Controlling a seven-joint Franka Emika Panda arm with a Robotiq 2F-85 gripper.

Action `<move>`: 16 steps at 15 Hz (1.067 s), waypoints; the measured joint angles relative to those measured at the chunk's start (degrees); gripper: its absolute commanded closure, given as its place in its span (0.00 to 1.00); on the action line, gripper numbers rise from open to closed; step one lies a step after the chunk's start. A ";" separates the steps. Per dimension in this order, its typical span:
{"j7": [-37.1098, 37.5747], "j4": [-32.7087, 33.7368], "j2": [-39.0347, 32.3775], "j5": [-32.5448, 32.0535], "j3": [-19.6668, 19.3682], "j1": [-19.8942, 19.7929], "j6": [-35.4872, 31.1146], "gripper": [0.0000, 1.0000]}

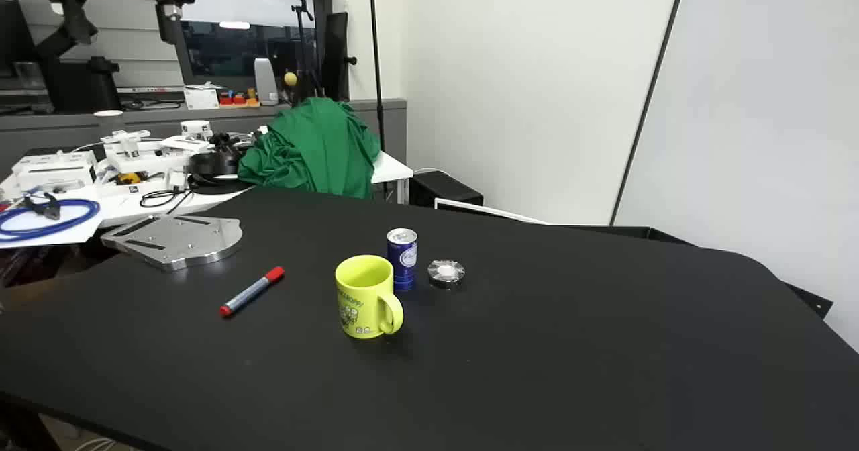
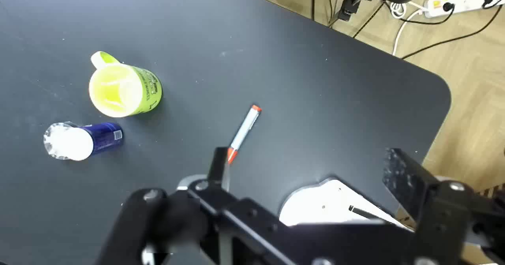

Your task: Put the marker in the mug

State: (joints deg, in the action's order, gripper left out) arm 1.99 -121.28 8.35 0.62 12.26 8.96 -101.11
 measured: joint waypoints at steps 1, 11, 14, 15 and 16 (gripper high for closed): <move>0.00 0.00 -0.02 0.00 0.00 0.00 -0.13 0.00; 0.72 -0.11 -0.11 -0.53 -0.18 -0.07 -5.25 0.00; 3.46 -0.29 -0.84 -0.31 -1.09 -0.75 -15.17 0.00; 4.82 -0.30 -1.44 -0.14 -1.53 -1.10 -18.07 0.00; 6.26 -0.30 -2.29 0.42 -1.96 -1.53 -20.45 0.00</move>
State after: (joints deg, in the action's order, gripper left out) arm 8.25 -121.59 6.06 1.04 10.30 7.44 -121.56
